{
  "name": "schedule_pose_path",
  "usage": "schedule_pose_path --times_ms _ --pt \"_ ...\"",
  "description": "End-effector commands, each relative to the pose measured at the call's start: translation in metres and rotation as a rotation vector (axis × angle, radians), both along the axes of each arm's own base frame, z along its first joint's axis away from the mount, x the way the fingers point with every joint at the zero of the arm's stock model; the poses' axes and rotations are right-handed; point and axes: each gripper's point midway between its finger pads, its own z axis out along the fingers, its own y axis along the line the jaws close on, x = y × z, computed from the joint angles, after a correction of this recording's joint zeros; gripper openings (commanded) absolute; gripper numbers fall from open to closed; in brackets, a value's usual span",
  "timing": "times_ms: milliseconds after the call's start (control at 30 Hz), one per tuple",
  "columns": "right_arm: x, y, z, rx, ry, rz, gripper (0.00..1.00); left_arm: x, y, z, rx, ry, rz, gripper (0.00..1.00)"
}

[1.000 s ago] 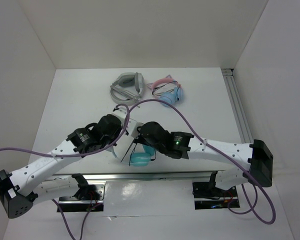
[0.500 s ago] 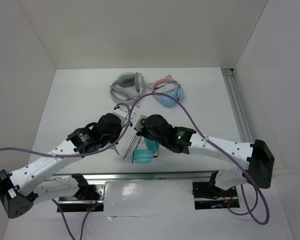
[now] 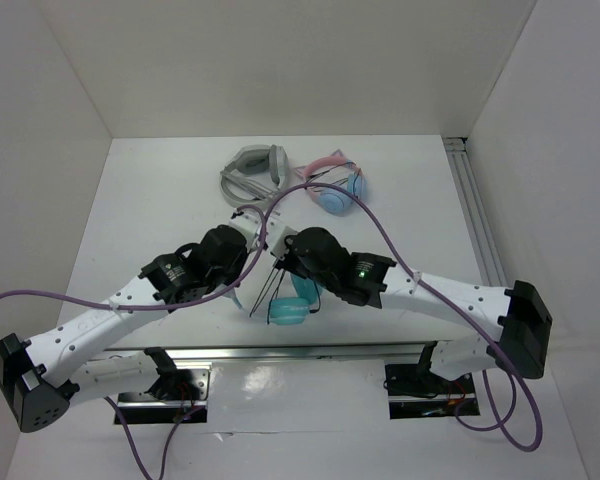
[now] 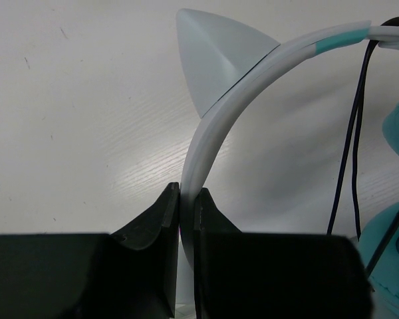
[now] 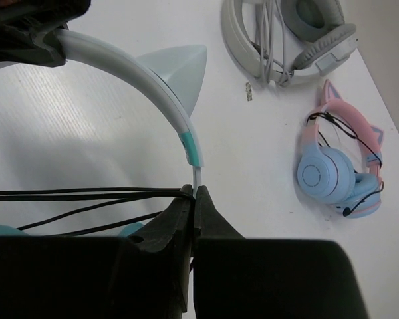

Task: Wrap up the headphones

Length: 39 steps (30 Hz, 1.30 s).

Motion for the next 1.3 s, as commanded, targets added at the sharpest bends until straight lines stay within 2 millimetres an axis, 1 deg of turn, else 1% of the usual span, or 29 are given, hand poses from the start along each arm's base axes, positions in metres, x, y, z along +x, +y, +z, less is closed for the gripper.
schedule_pose_path --times_ms 0,33,67,133,267,300,333,400,500,600,633,733,767,867,900,933,967,1000,1067,1100,1133,1167,1200,1267 --pt "0.027 -0.022 0.076 0.171 -0.147 -0.142 0.0 -0.015 0.005 -0.009 0.048 0.062 -0.05 0.0" --pt "0.026 -0.024 0.08 0.181 -0.152 -0.142 0.0 -0.015 0.005 -0.009 0.048 0.062 -0.05 0.0" --pt "0.027 -0.027 0.076 0.162 -0.157 -0.153 0.0 -0.015 0.005 -0.009 0.048 0.062 -0.05 0.0" --pt "0.026 -0.029 0.079 0.163 -0.166 -0.151 0.0 -0.015 0.005 -0.009 0.042 0.064 -0.044 0.0" --pt "0.023 -0.034 0.073 0.153 -0.153 -0.153 0.0 -0.014 0.006 -0.008 0.046 0.06 -0.038 0.0" --pt "0.022 -0.035 0.068 0.144 -0.148 -0.153 0.0 -0.012 0.009 -0.009 0.039 0.067 -0.026 0.0" --pt "0.02 -0.035 0.072 0.164 -0.143 -0.147 0.0 -0.012 0.007 -0.006 0.02 0.071 -0.03 0.0" --pt "0.022 -0.038 0.062 0.149 -0.136 -0.156 0.0 -0.012 0.006 -0.007 0.0 0.09 -0.036 0.0" --pt "0.021 -0.036 0.061 0.158 -0.127 -0.149 0.0 -0.011 0.004 -0.006 -0.013 0.092 -0.047 0.0" --pt "0.025 -0.035 0.062 0.171 -0.115 -0.148 0.0 -0.012 0.005 -0.001 -0.035 0.083 -0.048 0.0" --pt "0.024 -0.033 0.062 0.183 -0.103 -0.142 0.0 -0.01 0.007 -0.001 -0.035 0.083 -0.039 0.0" --pt "0.022 -0.028 0.064 0.219 -0.09 -0.132 0.0 -0.01 0.005 0.0 -0.046 0.08 -0.046 0.0" --pt "0.024 -0.026 0.062 0.218 -0.089 -0.132 0.0 -0.011 0.003 -0.001 -0.051 0.085 -0.052 0.0" --pt "0.026 -0.022 0.073 0.238 -0.1 -0.132 0.0 -0.012 0.002 -0.001 -0.055 0.089 -0.058 0.0" --pt "0.027 -0.018 0.074 0.233 -0.102 -0.119 0.0 -0.013 0.001 -0.001 -0.055 0.092 -0.072 0.0" --pt "0.028 -0.016 0.069 0.213 -0.1 -0.116 0.0 -0.014 0.0 -0.001 -0.06 0.096 -0.079 0.0" --pt "0.029 -0.017 0.069 0.2 -0.109 -0.11 0.0 -0.014 0.0 -0.001 -0.06 0.096 -0.079 0.0" --pt "0.034 -0.02 0.065 0.175 -0.119 -0.139 0.0 -0.015 -0.002 -0.001 -0.065 0.101 -0.086 0.0" --pt "0.044 -0.027 0.049 0.142 -0.115 -0.183 0.0 -0.016 -0.003 0.001 -0.072 0.096 -0.101 0.0" --pt "0.046 -0.03 0.049 0.141 -0.116 -0.193 0.0 -0.015 -0.004 0.005 -0.083 0.082 -0.102 0.0" --pt "0.049 -0.032 0.049 0.142 -0.113 -0.195 0.01 -0.016 -0.003 0.001 -0.077 0.088 -0.101 0.0" --pt "0.05 -0.033 0.045 0.15 -0.104 -0.195 0.03 -0.017 -0.004 0.001 -0.083 0.094 -0.109 0.0" --pt "0.054 -0.034 0.049 0.164 -0.113 -0.204 0.07 -0.018 -0.006 0.001 -0.089 0.099 -0.116 0.0" --pt "0.056 -0.037 0.044 0.171 -0.109 -0.218 0.08 -0.02 -0.007 0.001 -0.094 0.104 -0.124 0.0"
